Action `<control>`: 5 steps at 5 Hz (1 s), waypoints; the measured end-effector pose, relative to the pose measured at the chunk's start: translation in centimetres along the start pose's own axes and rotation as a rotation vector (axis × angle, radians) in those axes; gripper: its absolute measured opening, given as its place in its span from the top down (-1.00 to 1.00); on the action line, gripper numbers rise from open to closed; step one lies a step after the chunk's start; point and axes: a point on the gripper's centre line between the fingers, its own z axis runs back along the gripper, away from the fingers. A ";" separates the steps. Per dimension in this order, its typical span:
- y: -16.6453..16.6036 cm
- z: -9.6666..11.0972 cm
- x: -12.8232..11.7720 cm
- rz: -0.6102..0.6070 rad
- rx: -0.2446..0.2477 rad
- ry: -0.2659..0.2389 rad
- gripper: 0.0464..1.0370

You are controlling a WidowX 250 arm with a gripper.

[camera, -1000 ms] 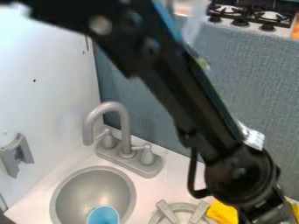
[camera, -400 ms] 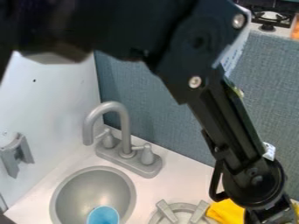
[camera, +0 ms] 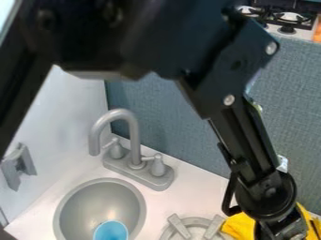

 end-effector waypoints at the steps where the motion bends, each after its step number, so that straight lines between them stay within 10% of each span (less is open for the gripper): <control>1: 0.0 -1.3 -0.2 0.001 -0.032 0.031 -0.93; 2: 0.0 -2.1 0.0 0.008 -0.071 0.029 -0.81; 3: 0.2 -2.3 -0.3 0.025 -0.070 0.028 -0.27; 5: 1.1 4.9 -0.1 0.063 -0.118 -0.115 -0.11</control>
